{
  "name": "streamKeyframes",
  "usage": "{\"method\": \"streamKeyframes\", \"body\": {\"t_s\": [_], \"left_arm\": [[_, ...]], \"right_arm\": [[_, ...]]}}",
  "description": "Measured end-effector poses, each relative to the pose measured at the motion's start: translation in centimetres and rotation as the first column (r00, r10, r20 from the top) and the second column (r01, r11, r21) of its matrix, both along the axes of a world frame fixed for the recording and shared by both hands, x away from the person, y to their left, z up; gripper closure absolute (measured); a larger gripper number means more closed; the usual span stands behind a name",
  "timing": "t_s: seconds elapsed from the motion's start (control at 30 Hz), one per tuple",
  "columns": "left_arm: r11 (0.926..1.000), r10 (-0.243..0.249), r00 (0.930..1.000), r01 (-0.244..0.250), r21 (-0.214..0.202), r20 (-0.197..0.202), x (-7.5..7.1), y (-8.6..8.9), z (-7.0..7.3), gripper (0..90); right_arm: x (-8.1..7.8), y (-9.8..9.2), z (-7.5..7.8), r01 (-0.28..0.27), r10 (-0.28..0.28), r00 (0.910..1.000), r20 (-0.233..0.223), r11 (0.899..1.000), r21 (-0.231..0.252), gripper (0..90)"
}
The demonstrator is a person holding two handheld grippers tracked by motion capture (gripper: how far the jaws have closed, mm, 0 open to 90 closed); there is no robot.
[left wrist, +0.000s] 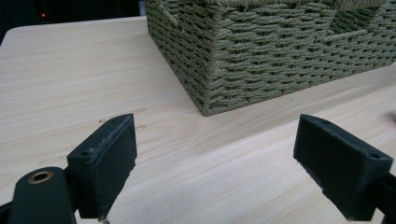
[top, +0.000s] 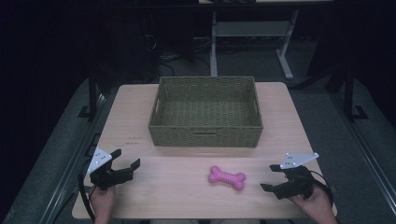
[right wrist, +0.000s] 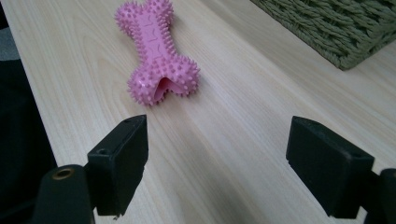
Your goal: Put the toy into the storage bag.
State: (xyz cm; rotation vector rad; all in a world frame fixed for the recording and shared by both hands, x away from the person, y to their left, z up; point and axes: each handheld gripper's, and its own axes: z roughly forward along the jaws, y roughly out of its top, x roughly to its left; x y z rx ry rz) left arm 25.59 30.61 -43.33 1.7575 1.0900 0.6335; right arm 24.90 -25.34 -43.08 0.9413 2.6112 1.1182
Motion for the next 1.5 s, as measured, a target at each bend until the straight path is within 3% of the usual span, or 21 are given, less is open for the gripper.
{"method": "streamKeyframes", "body": {"t_s": [0.4, 1.0, 1.27, 1.5], "left_arm": [[1.0000, -0.003, 1.0000, 0.003, -0.003, -0.003, 0.0, -0.1, 0.0, 12.8], [1.0000, 0.002, 1.0000, -0.002, -0.009, 0.000, 0.0, 0.1, 0.0, 12.8], [0.9998, 0.001, 1.0000, -0.001, -0.021, 0.001, 0.0, 0.1, 0.1, 12.8], [0.9997, 0.003, 1.0000, -0.003, -0.024, 0.004, 0.0, 0.2, 0.1, 12.8]], "right_arm": [[0.8, 1.7, 0.7, -0.059, 0.057, 0.9980, -0.027, 0.997, -0.051, 19.7], [1.7, 4.1, 1.9, -0.133, 0.130, 0.9904, -0.048, 0.988, -0.079, 18.7], [2.2, 5.6, 2.4, -0.172, 0.166, 0.9841, -0.064, 0.978, -0.114, 18.9], [2.8, 7.3, 2.5, -0.221, 0.213, 0.9749, -0.064, 0.963, -0.153, 19.1]]}}
